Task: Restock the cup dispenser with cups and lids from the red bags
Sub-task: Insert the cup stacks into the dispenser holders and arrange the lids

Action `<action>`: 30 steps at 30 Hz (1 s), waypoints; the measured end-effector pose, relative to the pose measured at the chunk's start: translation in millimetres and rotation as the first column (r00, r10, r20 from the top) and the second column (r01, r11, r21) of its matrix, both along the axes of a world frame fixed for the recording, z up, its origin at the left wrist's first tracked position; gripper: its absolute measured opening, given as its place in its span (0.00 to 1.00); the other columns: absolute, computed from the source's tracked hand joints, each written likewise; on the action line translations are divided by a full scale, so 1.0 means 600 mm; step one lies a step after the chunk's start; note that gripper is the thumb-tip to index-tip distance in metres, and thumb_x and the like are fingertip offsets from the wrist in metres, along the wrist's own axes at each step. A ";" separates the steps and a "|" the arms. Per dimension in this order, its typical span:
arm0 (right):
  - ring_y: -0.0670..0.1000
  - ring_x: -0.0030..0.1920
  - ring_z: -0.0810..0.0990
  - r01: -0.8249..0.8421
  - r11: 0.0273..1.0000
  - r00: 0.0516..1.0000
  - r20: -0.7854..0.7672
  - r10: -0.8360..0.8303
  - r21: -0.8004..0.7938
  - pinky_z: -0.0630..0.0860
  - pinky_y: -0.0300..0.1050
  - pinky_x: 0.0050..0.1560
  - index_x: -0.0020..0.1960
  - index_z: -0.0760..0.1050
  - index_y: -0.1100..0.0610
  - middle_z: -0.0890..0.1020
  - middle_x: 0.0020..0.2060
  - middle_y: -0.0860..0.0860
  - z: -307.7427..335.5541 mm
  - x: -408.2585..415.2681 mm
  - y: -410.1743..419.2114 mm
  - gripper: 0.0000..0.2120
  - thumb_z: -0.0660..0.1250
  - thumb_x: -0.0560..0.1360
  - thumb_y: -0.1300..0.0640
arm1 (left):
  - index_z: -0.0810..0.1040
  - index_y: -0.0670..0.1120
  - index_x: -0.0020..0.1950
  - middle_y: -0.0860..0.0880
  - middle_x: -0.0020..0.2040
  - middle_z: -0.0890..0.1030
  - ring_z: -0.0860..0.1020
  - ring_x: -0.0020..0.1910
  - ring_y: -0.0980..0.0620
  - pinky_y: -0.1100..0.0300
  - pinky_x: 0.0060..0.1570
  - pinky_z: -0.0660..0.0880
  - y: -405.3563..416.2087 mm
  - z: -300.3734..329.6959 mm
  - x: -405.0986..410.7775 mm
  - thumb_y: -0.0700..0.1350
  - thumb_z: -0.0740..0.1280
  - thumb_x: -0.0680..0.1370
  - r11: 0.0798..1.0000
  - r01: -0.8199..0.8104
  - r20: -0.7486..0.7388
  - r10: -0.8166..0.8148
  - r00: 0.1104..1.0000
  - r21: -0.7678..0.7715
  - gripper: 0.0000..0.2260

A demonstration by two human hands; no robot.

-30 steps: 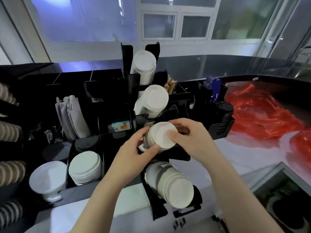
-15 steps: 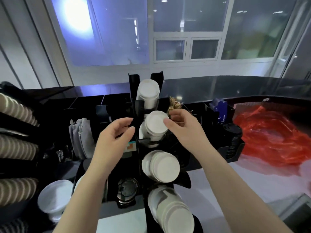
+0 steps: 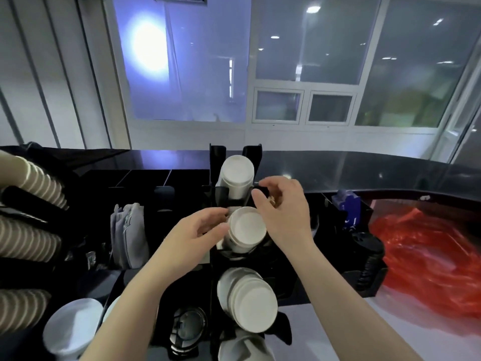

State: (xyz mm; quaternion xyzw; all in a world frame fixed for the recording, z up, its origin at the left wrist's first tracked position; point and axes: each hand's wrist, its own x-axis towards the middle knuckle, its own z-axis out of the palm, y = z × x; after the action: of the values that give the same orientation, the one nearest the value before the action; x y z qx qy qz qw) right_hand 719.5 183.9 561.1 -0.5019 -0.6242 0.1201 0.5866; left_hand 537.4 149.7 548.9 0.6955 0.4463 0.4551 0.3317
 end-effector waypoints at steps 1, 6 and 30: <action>0.42 0.49 0.73 0.021 0.998 0.996 0.080 -0.025 0.052 0.65 0.26 0.50 0.48 0.75 0.41 0.74 0.48 0.41 0.005 -0.003 0.004 0.08 0.70 0.71 0.49 | 0.76 0.53 0.61 0.59 0.54 0.81 0.77 0.54 0.68 0.75 0.52 0.71 0.000 0.003 -0.002 0.43 0.66 0.78 1.000 -0.018 -0.005 0.018 1.000 0.011 0.12; 0.52 0.62 0.65 -0.044 0.998 0.877 0.480 0.019 0.042 0.62 0.42 0.64 0.61 0.77 0.50 0.72 0.64 0.48 0.021 -0.009 0.024 0.16 0.69 0.74 0.51 | 0.77 0.56 0.56 0.57 0.52 0.83 0.79 0.53 0.65 0.74 0.49 0.72 -0.003 0.018 -0.015 0.40 0.65 0.78 0.998 -0.065 0.034 0.065 0.997 0.011 0.12; 0.40 0.67 0.68 -0.394 0.918 0.866 0.317 0.387 -0.047 0.59 0.31 0.66 0.66 0.75 0.49 0.76 0.65 0.42 -0.027 0.096 -0.075 0.17 0.67 0.77 0.53 | 0.78 0.54 0.58 0.58 0.55 0.83 0.79 0.58 0.60 0.72 0.54 0.72 -0.120 0.020 0.083 0.36 0.64 0.78 0.975 -0.166 0.103 0.152 0.983 0.149 0.15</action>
State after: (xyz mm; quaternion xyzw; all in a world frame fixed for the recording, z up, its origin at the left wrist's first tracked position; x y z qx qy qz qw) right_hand 777.3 138.7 544.7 -0.3722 -0.8006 0.1471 0.4459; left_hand 587.1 77.8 561.1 0.6598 0.4478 0.5452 0.2586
